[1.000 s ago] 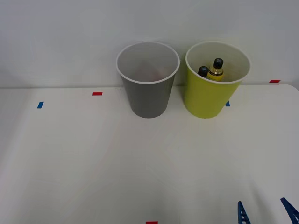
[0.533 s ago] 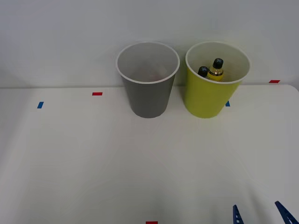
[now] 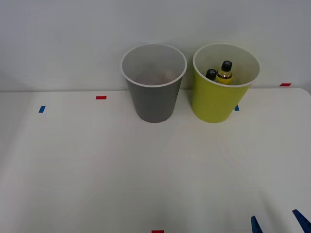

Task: Put cans in the gray bin, plastic bottles in the light green bin

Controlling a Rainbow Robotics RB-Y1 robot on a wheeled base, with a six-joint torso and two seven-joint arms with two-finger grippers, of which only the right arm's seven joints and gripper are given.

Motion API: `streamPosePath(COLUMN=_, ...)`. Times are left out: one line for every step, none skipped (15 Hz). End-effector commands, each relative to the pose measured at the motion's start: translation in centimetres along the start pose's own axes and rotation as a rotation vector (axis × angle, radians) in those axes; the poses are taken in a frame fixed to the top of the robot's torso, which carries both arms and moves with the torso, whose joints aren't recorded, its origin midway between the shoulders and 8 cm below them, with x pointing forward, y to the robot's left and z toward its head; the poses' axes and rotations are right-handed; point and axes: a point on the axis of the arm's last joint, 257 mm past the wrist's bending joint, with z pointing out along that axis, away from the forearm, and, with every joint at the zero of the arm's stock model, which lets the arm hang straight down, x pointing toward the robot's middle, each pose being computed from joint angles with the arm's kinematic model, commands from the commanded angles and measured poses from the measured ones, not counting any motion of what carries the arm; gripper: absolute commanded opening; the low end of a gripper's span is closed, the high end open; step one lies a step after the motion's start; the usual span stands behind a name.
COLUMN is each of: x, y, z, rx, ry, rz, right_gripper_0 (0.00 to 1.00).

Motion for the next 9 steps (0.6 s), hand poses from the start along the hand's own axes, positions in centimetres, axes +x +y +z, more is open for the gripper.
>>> streamPosePath(x=-0.2, y=-0.8, z=-0.7, rx=-0.016, ry=0.018, rz=-0.059, right_gripper_0=1.00)
streamPosePath(x=0.0, y=-0.8, z=-1.0, rx=-0.020, ry=0.028, rz=-0.061, right_gripper_0=1.00)
streamPosePath(x=0.1, y=-0.3, z=-1.1, rx=-0.026, ry=0.030, rz=-0.055, right_gripper_0=1.00)
streamPosePath(x=0.2, y=0.0, z=-1.0, rx=-0.029, ry=0.028, rz=-0.051, right_gripper_0=1.00)
streamPosePath(x=0.3, y=0.4, z=-0.9, rx=-0.035, ry=0.027, rz=-0.047, right_gripper_0=1.00)
streamPosePath(x=0.5, y=0.8, z=-0.9, rx=-0.038, ry=0.027, rz=-0.040, right_gripper_0=1.00)
streamPosePath(x=0.6, y=1.0, z=-0.9, rx=-0.035, ry=0.028, rz=-0.040, right_gripper_0=1.00)
streamPosePath(x=0.8, y=1.0, z=-1.0, rx=-0.028, ry=0.029, rz=-0.040, right_gripper_0=1.00)
streamPosePath(x=1.3, y=1.0, z=-1.1, rx=-0.017, ry=0.035, rz=-0.044, right_gripper_0=1.00)
